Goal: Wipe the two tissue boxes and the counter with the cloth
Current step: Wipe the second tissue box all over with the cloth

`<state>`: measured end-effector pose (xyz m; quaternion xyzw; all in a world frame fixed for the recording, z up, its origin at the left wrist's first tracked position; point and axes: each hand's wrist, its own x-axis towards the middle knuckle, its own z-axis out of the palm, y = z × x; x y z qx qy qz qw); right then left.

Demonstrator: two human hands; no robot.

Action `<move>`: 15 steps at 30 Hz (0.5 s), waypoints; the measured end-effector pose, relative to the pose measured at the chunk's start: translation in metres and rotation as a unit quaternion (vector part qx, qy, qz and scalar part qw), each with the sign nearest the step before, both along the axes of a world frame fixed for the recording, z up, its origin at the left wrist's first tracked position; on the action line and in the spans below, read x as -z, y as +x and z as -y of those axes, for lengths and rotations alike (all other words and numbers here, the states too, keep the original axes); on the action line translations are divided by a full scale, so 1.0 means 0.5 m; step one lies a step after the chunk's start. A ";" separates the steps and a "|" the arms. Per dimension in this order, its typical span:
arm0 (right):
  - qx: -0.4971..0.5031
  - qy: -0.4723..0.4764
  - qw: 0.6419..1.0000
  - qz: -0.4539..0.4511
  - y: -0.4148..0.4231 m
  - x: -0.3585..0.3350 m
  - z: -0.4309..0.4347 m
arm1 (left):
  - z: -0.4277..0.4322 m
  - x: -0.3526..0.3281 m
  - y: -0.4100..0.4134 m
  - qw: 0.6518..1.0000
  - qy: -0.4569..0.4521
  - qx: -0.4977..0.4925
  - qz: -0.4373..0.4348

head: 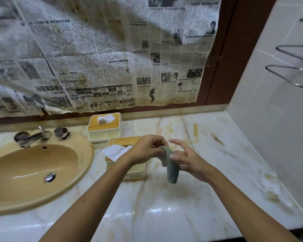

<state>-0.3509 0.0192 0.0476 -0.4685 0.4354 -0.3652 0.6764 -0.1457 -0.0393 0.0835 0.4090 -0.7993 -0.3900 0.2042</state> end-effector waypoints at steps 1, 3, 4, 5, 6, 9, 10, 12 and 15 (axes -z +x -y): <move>-0.015 -0.018 0.999 -0.045 0.008 -0.004 -0.001 | 0.001 -0.008 -0.002 1.000 0.005 0.004 -0.013; -0.010 -0.075 0.989 -0.124 0.021 -0.017 0.002 | 0.004 -0.019 0.003 0.999 0.014 -0.003 -0.036; 0.011 -0.093 0.987 -0.130 0.026 -0.023 0.005 | 0.007 -0.022 0.008 0.998 0.022 -0.009 -0.055; 0.034 -0.107 0.987 -0.117 0.029 -0.031 0.008 | 0.010 -0.023 0.015 0.996 0.035 -0.017 -0.079; 0.054 -0.109 0.989 -0.087 0.031 -0.037 0.011 | 0.013 -0.023 0.021 0.993 0.051 -0.026 -0.105; 0.080 -0.075 0.993 -0.031 0.045 -0.045 0.019 | 0.018 -0.023 0.034 0.984 0.085 -0.059 -0.145; 0.094 -0.068 0.992 -0.055 0.051 -0.043 0.023 | 0.021 -0.024 0.037 0.984 0.084 -0.071 -0.139; 0.119 -0.051 0.988 -0.085 0.059 -0.029 0.034 | 0.030 -0.025 0.046 0.987 0.079 -0.106 -0.094; 0.138 0.016 0.990 -0.038 0.051 -0.009 0.043 | 0.063 -0.002 0.076 0.976 0.056 -0.209 0.028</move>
